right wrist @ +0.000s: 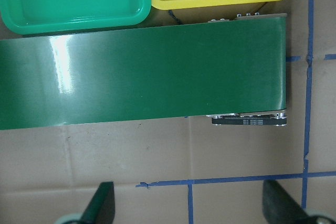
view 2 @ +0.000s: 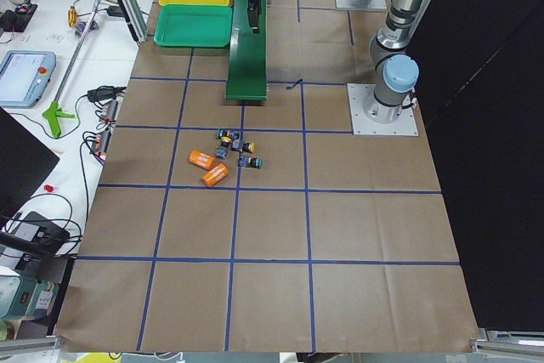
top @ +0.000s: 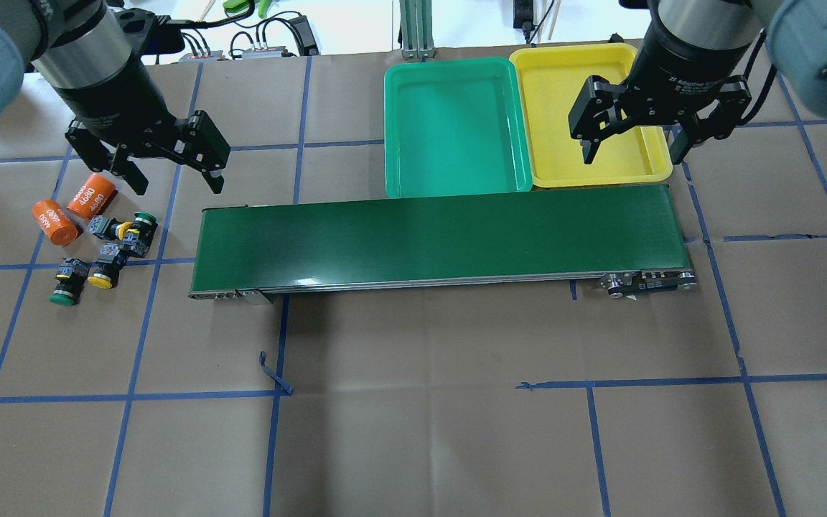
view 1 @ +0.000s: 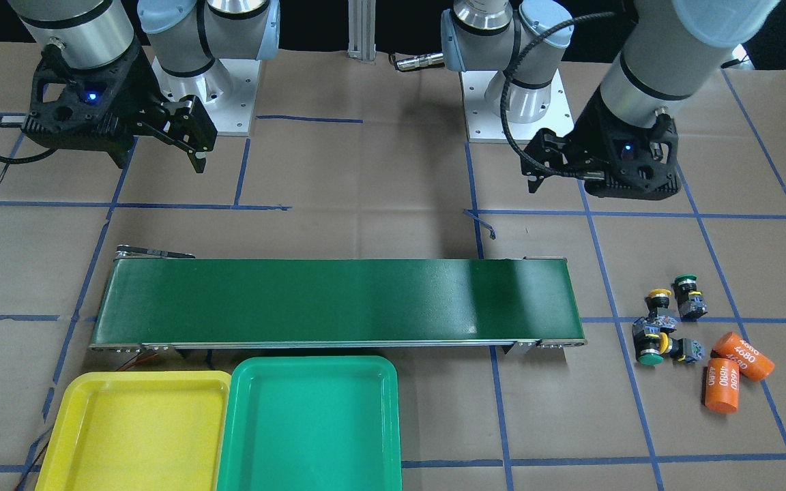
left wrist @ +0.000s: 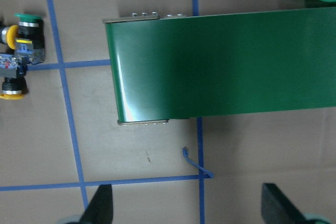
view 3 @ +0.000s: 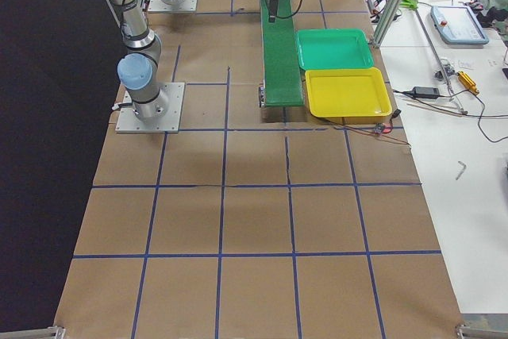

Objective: Sort buttons by color to trays

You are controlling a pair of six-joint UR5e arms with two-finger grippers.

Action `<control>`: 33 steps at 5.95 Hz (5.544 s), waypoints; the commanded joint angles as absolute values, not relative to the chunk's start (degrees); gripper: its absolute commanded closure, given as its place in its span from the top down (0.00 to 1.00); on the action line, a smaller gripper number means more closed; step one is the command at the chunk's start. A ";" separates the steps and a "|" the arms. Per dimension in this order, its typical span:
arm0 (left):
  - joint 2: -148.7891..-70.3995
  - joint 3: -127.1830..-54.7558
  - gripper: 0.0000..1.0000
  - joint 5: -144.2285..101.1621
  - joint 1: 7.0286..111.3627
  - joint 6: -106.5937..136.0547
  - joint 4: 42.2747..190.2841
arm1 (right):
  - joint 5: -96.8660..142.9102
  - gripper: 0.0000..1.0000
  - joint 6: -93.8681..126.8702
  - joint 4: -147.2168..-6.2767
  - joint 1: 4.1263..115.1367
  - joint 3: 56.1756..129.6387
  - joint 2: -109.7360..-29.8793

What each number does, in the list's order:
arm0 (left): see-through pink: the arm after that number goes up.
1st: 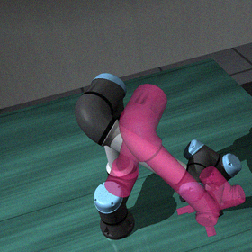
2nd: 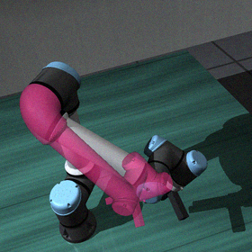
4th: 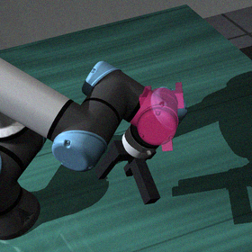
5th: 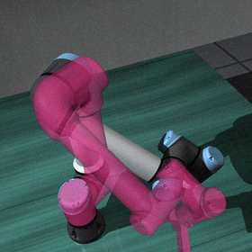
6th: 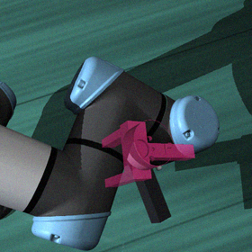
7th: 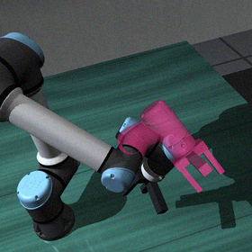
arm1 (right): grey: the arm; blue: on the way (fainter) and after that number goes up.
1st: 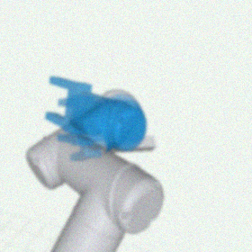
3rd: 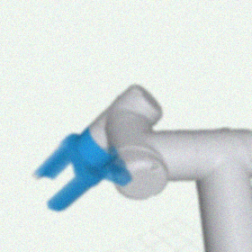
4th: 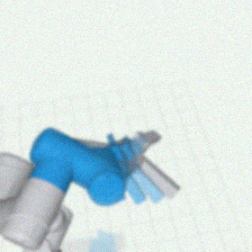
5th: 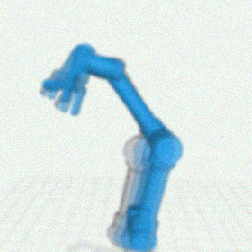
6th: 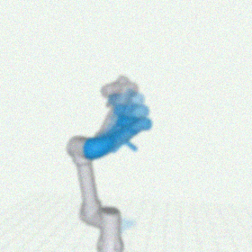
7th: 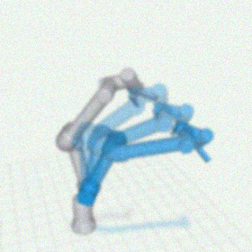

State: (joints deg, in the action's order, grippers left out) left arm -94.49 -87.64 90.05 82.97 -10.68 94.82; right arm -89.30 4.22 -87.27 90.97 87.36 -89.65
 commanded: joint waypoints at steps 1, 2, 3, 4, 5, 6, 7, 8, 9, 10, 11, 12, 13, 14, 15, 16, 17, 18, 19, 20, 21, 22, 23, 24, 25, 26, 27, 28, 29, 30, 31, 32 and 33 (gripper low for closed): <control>-98.76 -87.89 0.98 90.26 75.97 -22.35 92.12 | -89.30 1.00 4.22 -87.28 90.97 87.36 -89.65; -101.05 -88.59 0.98 90.35 71.07 -29.20 89.41 | -89.30 1.00 4.22 -87.28 90.97 87.36 -89.65; -102.81 -89.81 0.98 90.35 67.62 -35.44 84.86 | -89.30 1.00 4.22 -87.28 90.97 87.36 -89.65; -105.09 -90.87 0.98 90.35 63.59 -38.38 82.73 | -89.30 1.00 4.22 -87.28 90.97 87.36 -89.65; -107.21 -91.23 0.98 90.35 61.28 -40.76 77.75 | -89.30 1.00 4.22 -87.28 90.97 87.36 -89.65; -110.97 -90.27 0.98 90.35 59.87 -41.04 71.00 | -89.30 1.00 4.22 -87.28 90.97 87.36 -89.65; -115.36 -88.09 0.98 90.61 57.68 -42.00 68.49 | -89.30 1.00 4.22 -87.28 90.97 87.36 -89.65; -118.79 -84.06 0.98 90.53 57.74 -44.27 67.77 | -89.30 1.00 4.22 -87.28 90.97 87.36 -89.65; -123.61 -78.63 0.98 90.61 57.74 -51.61 66.46 | -89.30 1.00 4.22 -87.28 90.97 87.36 -89.65; -128.80 -74.83 0.98 90.53 57.74 -55.16 65.92 | -89.30 1.00 4.22 -87.28 90.97 87.36 -89.65; -129.98 -74.53 0.98 90.09 58.53 -55.46 65.83 | -89.30 1.00 4.22 -87.28 90.97 87.36 -89.65; -131.56 -74.53 0.98 90.00 60.28 -56.16 65.83 | -89.30 1.00 4.22 -87.28 90.97 87.36 -89.65; -132.27 -74.97 0.95 90.00 60.99 -56.77 65.92 | -89.30 1.00 4.22 -87.28 90.97 87.36 -89.65; -132.80 -74.97 0.73 90.09 61.00 -56.60 65.83 | -89.30 1.00 4.22 -87.28 90.97 87.36 -89.65; -133.67 -74.80 0.69 90.09 61.00 -56.69 65.31 | -89.30 1.00 4.22 -87.28 90.97 87.36 -89.65; -133.68 -74.88 0.46 90.35 60.91 -56.60 65.30 | -89.30 1.00 4.22 -87.28 90.97 87.36 -89.65; -133.77 -74.53 0.31 90.61 60.91 -57.47 65.22 | -89.30 1.00 4.22 -87.28 90.97 87.36 -89.65; -132.55 -74.27 0.14 90.62 61.17 -57.48 64.95 | -89.30 1.00 4.22 -87.28 90.97 87.36 -89.65; -130.71 -74.44 0.02 90.62 62.04 -57.48 66.08 | -89.38 1.00 4.04 -87.28 90.97 87.36 -89.65; -127.13 -74.88 0.01 90.70 66.66 -60.26 68.88 | -89.30 1.00 3.26 -87.28 90.97 87.36 -89.65; -124.13 -75.40 0.01 90.62 71.84 -64.38 73.00 | -89.21 1.00 2.73 -87.28 90.97 87.36 -89.65; -121.23 -77.67 0.01 90.79 78.25 -66.86 74.43 | -89.21 1.00 -0.23 -87.19 91.49 87.36 -89.65; -116.59 -82.13 0.01 91.40 84.14 -71.84 74.79 | -89.21 1.00 -6.79 -87.10 92.19 87.45 -89.65; -112.19 -88.44 0.00 93.93 86.81 -80.94 75.58 | -89.30 1.00 -12.51 -86.32 92.89 87.63 -89.56; -110.76 -92.77 0.00 94.04 87.71 -86.34 74.54 | -89.38 1.00 -18.57 -86.31 93.68 88.15 -89.30; -111.70 -94.99 0.00 94.04 89.02 -85.79 69.83 | -90.08 1.00 -31.86 -86.22 94.56 89.11 -89.64; -111.97 -95.18 0.00 93.96 90.77 -83.78 67.87 | -90.17 1.00 -43.13 -86.31 95.53 89.64 -89.74; -112.15 -95.71 0.04 94.04 92.53 -81.67 67.85 | -90.00 1.00 -54.47 -86.31 96.32 89.74 -90.08; -112.06 -96.32 0.13 94.04 93.94 -80.35 68.11 | -89.83 1.00 -65.28 -86.40 96.50 90.08 -89.48; -111.97 -97.89 0.82 93.87 94.56 -80.07 67.85 | -90.09 1.00 -71.31 -87.53 96.59 91.13 -88.95; -111.02 -98.26 0.97 94.04 94.05 -80.07 68.20 | -89.83 1.00 -77.46 -89.45 96.59 92.53 -87.81; -110.14 -97.13 0.97 94.04 93.35 -78.24 68.55 | -89.48 1.00 -81.43 -94.17 96.59 94.55 -87.63; -107.95 -96.86 0.97 94.22 91.25 -70.74 68.55 | -89.21 1.00 -83.82 -97.70 96.77 96.83 -87.98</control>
